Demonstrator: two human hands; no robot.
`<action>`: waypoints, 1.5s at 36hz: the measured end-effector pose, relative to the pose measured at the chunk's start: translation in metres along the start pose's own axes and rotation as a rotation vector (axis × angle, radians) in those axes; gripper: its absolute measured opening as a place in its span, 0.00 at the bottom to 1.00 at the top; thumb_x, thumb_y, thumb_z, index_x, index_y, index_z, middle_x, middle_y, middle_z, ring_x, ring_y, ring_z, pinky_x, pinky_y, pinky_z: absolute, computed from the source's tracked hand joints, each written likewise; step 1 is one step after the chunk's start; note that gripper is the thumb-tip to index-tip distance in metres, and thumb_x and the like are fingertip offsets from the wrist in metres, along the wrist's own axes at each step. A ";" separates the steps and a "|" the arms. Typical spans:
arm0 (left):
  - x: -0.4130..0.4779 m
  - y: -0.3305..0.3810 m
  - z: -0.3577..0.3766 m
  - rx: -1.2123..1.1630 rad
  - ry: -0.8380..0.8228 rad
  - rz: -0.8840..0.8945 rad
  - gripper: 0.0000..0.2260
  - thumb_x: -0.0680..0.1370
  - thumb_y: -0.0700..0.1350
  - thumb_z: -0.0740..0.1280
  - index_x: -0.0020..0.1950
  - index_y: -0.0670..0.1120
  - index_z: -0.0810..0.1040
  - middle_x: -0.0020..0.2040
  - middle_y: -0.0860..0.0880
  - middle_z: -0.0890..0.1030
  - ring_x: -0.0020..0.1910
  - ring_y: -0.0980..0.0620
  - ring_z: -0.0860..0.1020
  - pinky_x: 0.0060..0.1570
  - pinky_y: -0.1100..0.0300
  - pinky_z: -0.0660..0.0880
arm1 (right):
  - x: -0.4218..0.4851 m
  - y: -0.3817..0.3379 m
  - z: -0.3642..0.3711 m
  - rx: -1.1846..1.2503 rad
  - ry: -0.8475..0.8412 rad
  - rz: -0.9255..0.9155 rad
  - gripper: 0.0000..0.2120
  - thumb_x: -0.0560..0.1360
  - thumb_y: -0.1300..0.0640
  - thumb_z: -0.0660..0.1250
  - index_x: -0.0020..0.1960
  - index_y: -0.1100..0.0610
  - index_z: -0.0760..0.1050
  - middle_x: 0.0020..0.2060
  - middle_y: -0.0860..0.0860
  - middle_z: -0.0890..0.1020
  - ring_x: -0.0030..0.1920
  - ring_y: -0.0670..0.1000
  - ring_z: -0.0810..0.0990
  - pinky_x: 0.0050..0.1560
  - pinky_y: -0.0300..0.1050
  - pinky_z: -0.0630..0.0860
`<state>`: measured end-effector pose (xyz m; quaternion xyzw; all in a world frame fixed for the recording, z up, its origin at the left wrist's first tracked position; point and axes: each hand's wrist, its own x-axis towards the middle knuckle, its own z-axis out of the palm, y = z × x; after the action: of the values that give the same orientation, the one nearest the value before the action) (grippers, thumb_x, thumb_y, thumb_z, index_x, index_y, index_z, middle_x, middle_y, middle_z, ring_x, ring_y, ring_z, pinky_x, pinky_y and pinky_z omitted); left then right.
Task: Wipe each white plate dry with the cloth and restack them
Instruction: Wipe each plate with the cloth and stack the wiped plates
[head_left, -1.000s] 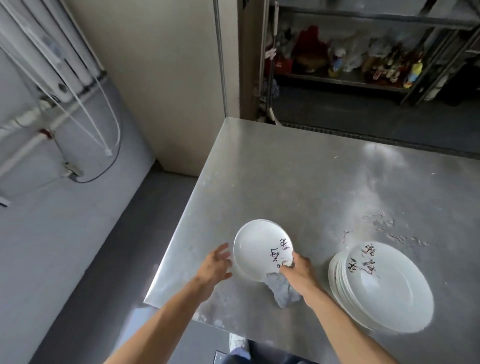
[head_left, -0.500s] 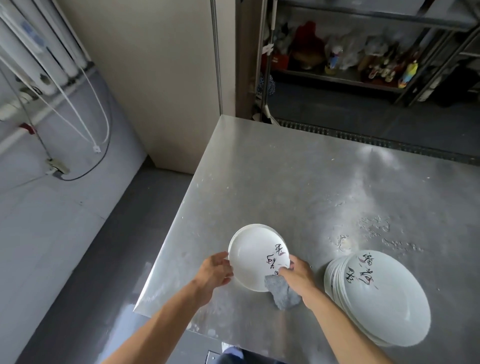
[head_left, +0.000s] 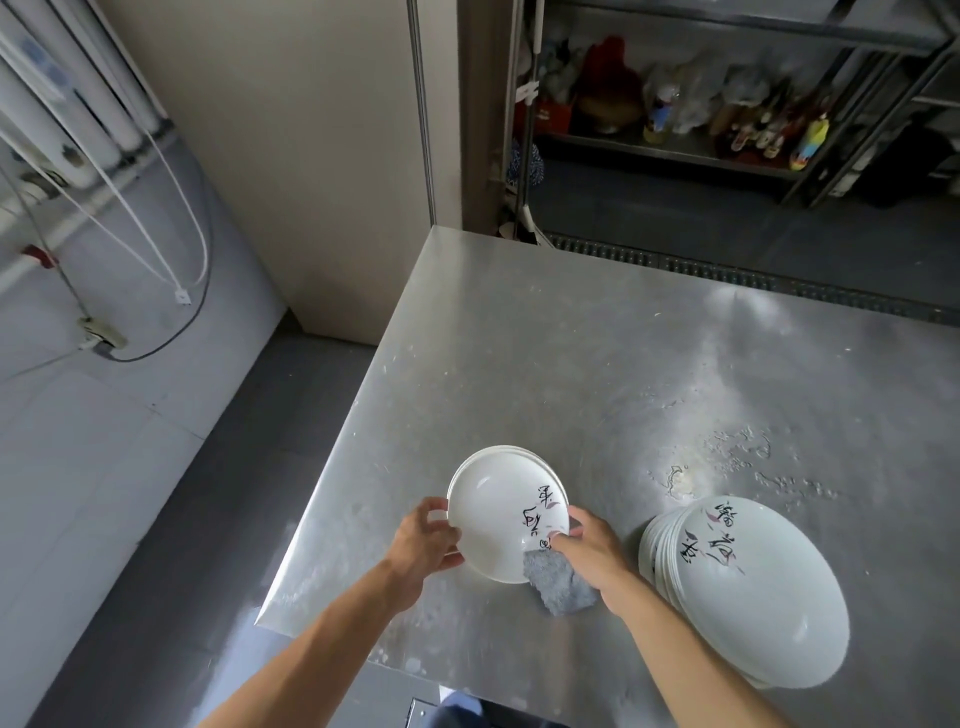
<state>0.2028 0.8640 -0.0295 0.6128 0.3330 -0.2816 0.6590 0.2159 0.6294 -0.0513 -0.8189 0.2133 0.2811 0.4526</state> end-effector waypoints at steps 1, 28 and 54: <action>-0.001 0.000 0.000 -0.003 -0.006 0.001 0.17 0.81 0.28 0.62 0.68 0.39 0.70 0.57 0.34 0.81 0.49 0.40 0.81 0.59 0.43 0.81 | 0.000 0.000 0.000 -0.003 0.000 -0.001 0.15 0.77 0.60 0.69 0.62 0.52 0.78 0.44 0.47 0.82 0.48 0.49 0.81 0.46 0.41 0.74; -0.037 0.012 0.001 -0.108 -0.131 0.160 0.29 0.79 0.26 0.62 0.75 0.50 0.69 0.63 0.29 0.79 0.51 0.39 0.83 0.56 0.41 0.83 | -0.024 -0.058 -0.008 -0.106 0.417 -0.630 0.15 0.79 0.61 0.67 0.64 0.54 0.79 0.56 0.49 0.76 0.53 0.45 0.78 0.54 0.27 0.70; -0.096 0.039 -0.043 -0.185 -0.091 0.399 0.29 0.79 0.26 0.63 0.75 0.48 0.71 0.58 0.36 0.86 0.56 0.33 0.85 0.56 0.46 0.84 | -0.084 -0.092 0.029 -0.557 0.004 -0.961 0.19 0.84 0.55 0.60 0.74 0.44 0.68 0.79 0.42 0.57 0.77 0.45 0.62 0.70 0.45 0.69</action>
<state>0.1693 0.9063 0.0689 0.5903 0.1993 -0.1412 0.7694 0.2009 0.7088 0.0482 -0.9133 -0.2661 0.0872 0.2957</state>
